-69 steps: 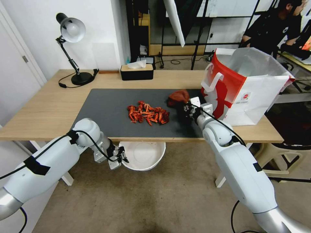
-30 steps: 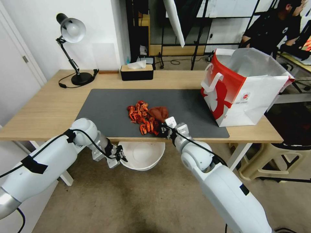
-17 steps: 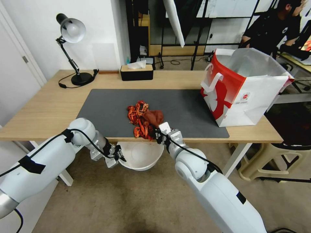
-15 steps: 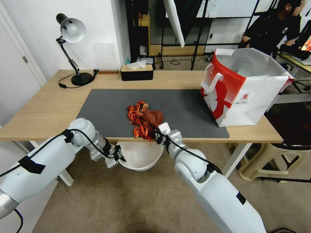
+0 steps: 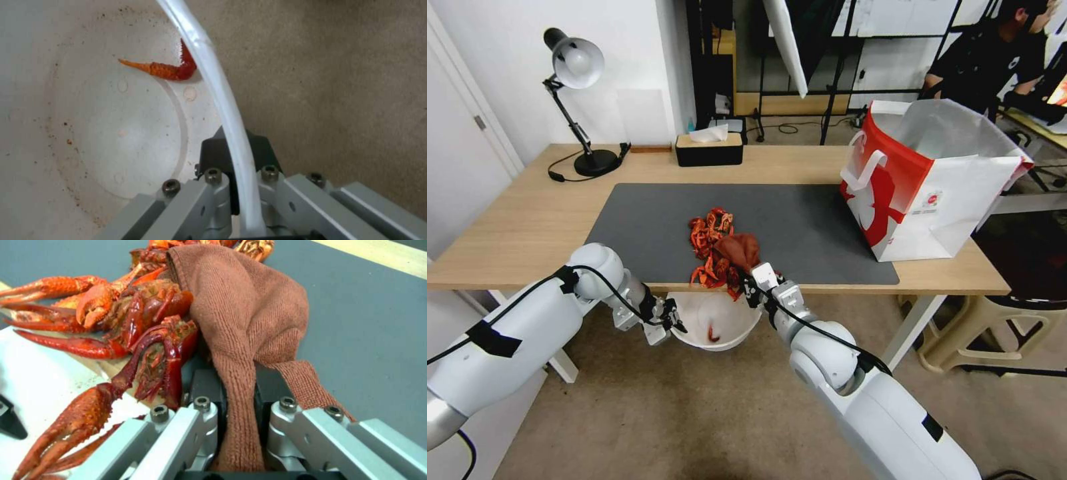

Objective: Sweep shrimp from table into container with towel, then put container into takeout bag.

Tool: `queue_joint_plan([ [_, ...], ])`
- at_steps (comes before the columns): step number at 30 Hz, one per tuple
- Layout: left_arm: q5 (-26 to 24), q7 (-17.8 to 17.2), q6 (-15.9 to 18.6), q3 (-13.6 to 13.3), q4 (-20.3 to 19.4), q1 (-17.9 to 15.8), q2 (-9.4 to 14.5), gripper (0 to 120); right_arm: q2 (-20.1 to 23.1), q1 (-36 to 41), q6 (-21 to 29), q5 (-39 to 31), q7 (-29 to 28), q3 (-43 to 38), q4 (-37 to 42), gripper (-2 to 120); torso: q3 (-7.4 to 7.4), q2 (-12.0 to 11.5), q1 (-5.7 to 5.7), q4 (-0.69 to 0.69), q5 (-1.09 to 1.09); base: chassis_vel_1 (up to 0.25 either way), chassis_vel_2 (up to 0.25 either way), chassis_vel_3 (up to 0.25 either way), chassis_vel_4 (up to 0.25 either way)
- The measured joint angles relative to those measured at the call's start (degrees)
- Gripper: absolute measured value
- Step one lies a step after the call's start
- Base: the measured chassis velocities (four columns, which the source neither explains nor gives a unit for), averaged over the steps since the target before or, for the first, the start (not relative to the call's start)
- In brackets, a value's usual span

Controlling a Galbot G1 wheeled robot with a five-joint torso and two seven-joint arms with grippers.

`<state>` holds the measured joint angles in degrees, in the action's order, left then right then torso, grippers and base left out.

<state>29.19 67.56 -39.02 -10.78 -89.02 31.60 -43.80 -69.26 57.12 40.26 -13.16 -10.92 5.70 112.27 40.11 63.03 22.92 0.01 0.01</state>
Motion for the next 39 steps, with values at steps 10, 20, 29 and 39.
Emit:
queue_joint_plan([
  [10,-0.48,-0.06,-0.12,0.12,-0.01,-0.21,0.66,0,1.04,1.28,-0.49,1.35,1.55,-0.11,1.5,7,0.0,-0.02,0.0,-0.02,0.0,0.0,0.0,0.0,0.0],
  [20,-0.75,-0.14,-0.44,0.42,-0.07,-0.23,1.27,0,1.75,2.53,-1.12,2.78,3.2,-0.13,2.65,7,0.0,-0.01,0.0,-0.02,-0.01,0.0,0.0,0.0,0.0],
  [29,-0.74,-0.25,-0.59,0.55,-0.05,-0.17,1.39,0,2.66,2.93,-2.16,3.89,6.41,-0.19,3.26,7,0.0,-0.02,0.0,-0.01,-0.01,0.0,0.0,0.0,0.0],
  [39,-0.87,-0.57,-0.86,0.77,0.03,-0.19,1.83,0,4.37,3.64,-4.4,6.34,11.04,-0.34,4.01,7,0.01,-0.02,0.0,0.0,-0.01,0.0,0.0,0.0,0.0],
])
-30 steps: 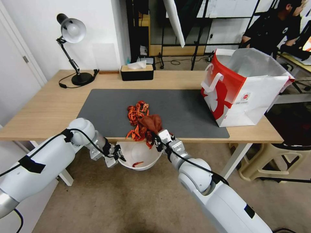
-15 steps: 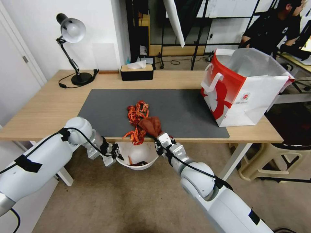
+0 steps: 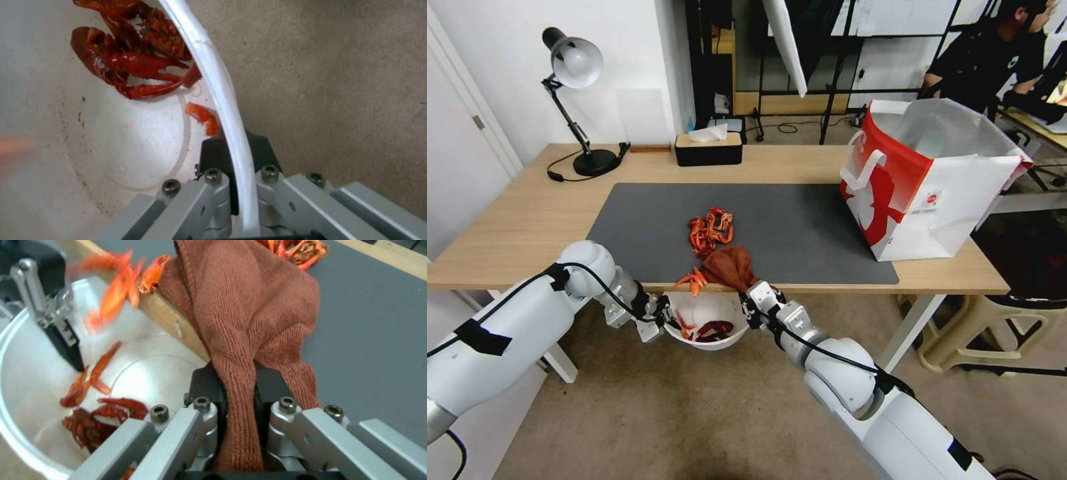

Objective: Sweep shrimp from table into container with towel, then put container into takeout bag.

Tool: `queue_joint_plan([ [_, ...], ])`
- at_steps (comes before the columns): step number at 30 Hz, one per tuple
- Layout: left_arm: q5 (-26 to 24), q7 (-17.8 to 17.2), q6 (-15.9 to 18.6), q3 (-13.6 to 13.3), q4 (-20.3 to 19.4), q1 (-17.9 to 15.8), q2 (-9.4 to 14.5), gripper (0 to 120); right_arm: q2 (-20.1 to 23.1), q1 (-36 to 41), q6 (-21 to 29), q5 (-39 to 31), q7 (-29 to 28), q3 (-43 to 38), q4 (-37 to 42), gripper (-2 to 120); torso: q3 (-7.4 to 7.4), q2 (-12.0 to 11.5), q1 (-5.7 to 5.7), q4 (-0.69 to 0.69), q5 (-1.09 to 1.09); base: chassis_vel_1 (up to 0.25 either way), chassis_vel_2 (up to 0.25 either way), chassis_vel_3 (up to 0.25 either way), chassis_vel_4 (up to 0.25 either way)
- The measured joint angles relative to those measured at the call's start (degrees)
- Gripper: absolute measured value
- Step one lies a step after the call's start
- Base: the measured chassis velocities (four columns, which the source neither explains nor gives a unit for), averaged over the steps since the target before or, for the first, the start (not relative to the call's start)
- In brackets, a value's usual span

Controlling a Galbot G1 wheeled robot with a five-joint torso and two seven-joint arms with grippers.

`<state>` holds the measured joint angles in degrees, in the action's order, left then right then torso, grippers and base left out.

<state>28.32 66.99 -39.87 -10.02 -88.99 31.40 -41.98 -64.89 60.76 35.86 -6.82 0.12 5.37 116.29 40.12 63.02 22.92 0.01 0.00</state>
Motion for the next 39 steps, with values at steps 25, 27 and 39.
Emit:
queue_joint_plan([
  [25,-0.07,-0.34,-0.25,0.1,0.47,-0.06,-0.15,0,0.98,0.16,-2.92,1.32,5.69,0.4,0.46,7,0.0,0.0,0.0,-0.01,0.0,0.0,0.0,0.0,0.0],
  [27,-0.07,-0.34,-0.27,0.1,0.5,-0.11,-0.15,0,1.1,0.16,-2.92,1.35,5.71,0.41,0.49,7,0.0,0.01,0.0,-0.01,0.0,0.0,0.0,0.0,0.0],
  [39,-0.07,-0.35,-0.37,0.22,0.22,0.15,0.37,0,-0.12,-0.88,-2.95,-10.56,0.52,-2.23,1.37,7,-0.01,0.01,0.0,-0.02,0.0,0.0,0.0,0.0,0.0],
])
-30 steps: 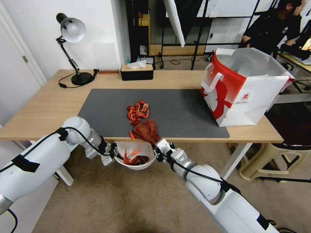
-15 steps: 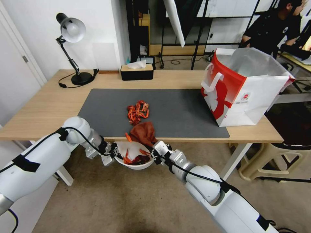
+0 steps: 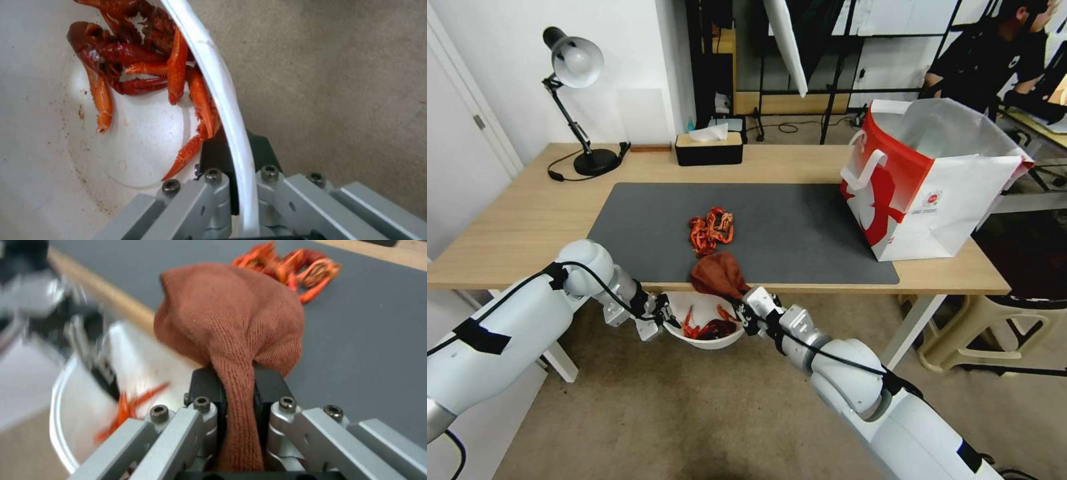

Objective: Sweep shrimp from table into container with towel, then put container into takeout bag.

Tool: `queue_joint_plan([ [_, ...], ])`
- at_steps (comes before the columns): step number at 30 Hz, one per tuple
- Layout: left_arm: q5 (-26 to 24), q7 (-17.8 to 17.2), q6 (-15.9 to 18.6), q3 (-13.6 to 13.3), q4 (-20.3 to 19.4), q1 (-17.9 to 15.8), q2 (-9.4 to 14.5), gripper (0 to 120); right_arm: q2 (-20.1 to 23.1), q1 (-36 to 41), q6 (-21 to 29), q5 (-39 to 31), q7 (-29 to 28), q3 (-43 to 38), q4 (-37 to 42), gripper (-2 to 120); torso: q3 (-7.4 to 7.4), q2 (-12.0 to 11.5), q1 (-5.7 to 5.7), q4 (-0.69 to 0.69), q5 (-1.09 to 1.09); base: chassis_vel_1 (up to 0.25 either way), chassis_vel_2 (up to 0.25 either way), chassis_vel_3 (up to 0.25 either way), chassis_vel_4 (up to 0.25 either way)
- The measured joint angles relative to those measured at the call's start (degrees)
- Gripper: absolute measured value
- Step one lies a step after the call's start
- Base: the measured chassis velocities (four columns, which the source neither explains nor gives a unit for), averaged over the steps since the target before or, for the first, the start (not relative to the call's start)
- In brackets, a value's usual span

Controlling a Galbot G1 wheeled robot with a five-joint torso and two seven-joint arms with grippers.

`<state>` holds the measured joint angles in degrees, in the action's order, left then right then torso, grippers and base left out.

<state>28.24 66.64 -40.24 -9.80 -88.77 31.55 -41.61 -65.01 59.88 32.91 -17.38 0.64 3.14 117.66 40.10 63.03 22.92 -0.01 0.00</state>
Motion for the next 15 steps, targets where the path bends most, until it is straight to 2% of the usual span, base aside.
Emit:
queue_joint_plan([
  [1,0.0,0.0,0.0,0.0,0.0,0.0,0.0,0,0.0,0.0,0.0,0.0,0.0,0.0,0.0,7,0.0,0.0,0.0,0.0,0.0,0.0,0.0,0.0,0.0],
  [3,0.14,-0.03,-0.16,0.5,-0.44,0.58,0.35,0,-0.42,-1.52,0.01,-7.41,-2.69,-1.89,0.16,7,0.0,0.0,0.0,0.01,0.0,0.0,0.0,0.0,0.0],
  [5,0.3,-0.06,-0.25,0.66,-0.57,0.81,0.4,0,-0.52,-2.01,-0.12,-9.48,-3.35,-2.45,0.16,7,0.0,0.0,0.0,0.01,0.0,0.0,0.0,0.0,0.0],
  [7,0.67,-0.19,-0.51,1.21,-0.89,1.7,0.56,0,-0.9,-3.8,-0.9,-16.05,-5.48,-4.66,0.07,7,0.0,0.0,0.0,0.01,0.0,0.0,0.0,0.0,0.0],
  [8,0.67,-0.19,-0.51,1.21,-0.89,1.7,0.56,0,-0.9,-3.8,-0.9,-16.05,-5.48,-4.66,0.07,7,0.0,0.0,0.0,0.01,0.0,0.0,0.0,0.0,0.0],
  [10,1.11,-0.3,-0.79,1.79,-1.11,2.57,0.64,0,-1.41,-6.12,-2.46,-20.85,-7.9,-7.24,-0.82,7,0.0,0.0,0.0,0.02,0.0,0.0,0.0,0.0,0.0],
  [15,1.45,-0.46,-0.93,2.34,-1.36,3.39,0.69,0,-1.72,-9.63,-5.81,-23.45,-9.75,-10.38,-3.95,7,0.0,0.0,0.0,0.01,0.0,0.0,0.0,0.0,0.0],
])
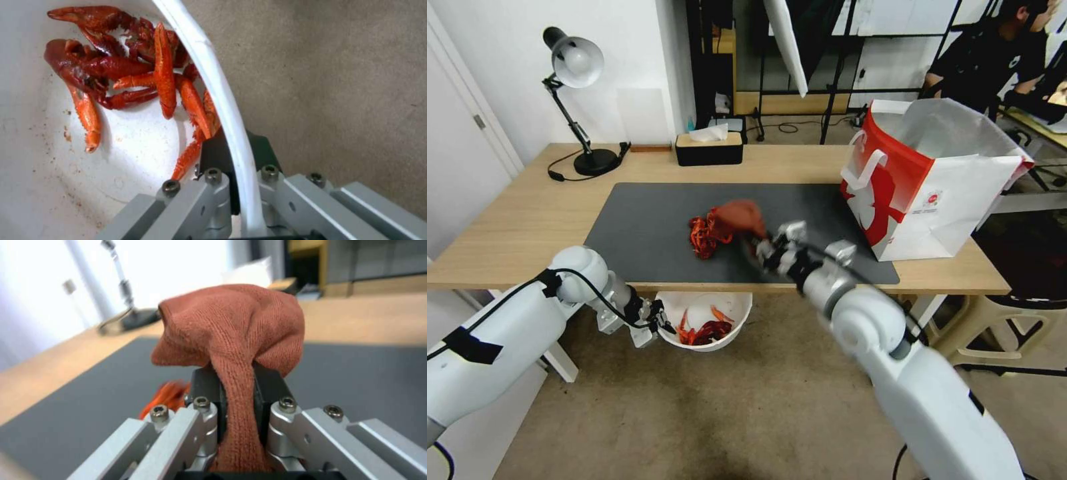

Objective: Sweep shrimp from table into container with towel, then put container into takeout bag.

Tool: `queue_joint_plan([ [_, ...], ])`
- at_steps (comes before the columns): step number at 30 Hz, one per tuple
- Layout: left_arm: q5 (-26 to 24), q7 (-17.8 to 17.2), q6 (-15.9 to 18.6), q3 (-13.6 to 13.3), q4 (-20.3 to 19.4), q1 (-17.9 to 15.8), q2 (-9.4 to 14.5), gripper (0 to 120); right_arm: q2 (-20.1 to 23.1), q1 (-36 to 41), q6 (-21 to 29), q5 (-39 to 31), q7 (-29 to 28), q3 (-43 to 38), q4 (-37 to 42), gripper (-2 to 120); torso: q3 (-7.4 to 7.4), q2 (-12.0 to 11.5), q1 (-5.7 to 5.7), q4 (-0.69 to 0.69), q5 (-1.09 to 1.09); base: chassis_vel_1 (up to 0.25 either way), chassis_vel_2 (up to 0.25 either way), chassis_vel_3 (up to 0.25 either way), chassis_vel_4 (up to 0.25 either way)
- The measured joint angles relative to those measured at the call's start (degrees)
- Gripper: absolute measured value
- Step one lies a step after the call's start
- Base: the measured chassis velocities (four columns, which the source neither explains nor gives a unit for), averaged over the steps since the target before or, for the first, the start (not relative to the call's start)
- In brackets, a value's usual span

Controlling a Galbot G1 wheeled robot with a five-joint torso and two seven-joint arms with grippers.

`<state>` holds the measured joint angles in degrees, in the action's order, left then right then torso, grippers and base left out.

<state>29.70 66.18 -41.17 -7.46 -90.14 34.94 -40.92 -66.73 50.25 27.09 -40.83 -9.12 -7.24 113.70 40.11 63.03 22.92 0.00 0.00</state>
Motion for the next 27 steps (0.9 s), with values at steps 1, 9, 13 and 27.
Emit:
queue_joint_plan([
  [1,0.0,0.0,0.0,0.0,0.0,0.0,0.0,0,0.0,0.0,0.0,0.0,0.0,0.0,0.0,7,0.0,0.0,0.0,0.0,0.0,0.0,0.0,0.0,0.0],
  [9,0.5,0.19,-0.64,1.62,-0.71,1.92,0.25,0,-1.26,-5.69,-3.79,7.27,-1.67,-1.15,-11.18,7,0.0,0.0,0.0,0.0,0.0,0.0,0.0,0.0,0.0],
  [13,0.43,0.22,-0.83,1.84,-0.72,2.22,0.41,0,-2.18,-7.55,-3.4,11.04,-1.98,0.09,-14.99,7,0.0,0.0,0.0,-0.01,0.0,0.0,0.0,0.0,0.0],
  [27,0.32,0.22,-1.55,1.9,-0.6,1.54,0.89,0,-5.54,-18.75,0.44,14.59,1.0,9.07,-31.57,7,0.01,0.0,0.0,0.0,-0.01,0.0,0.0,0.0,0.0],
])
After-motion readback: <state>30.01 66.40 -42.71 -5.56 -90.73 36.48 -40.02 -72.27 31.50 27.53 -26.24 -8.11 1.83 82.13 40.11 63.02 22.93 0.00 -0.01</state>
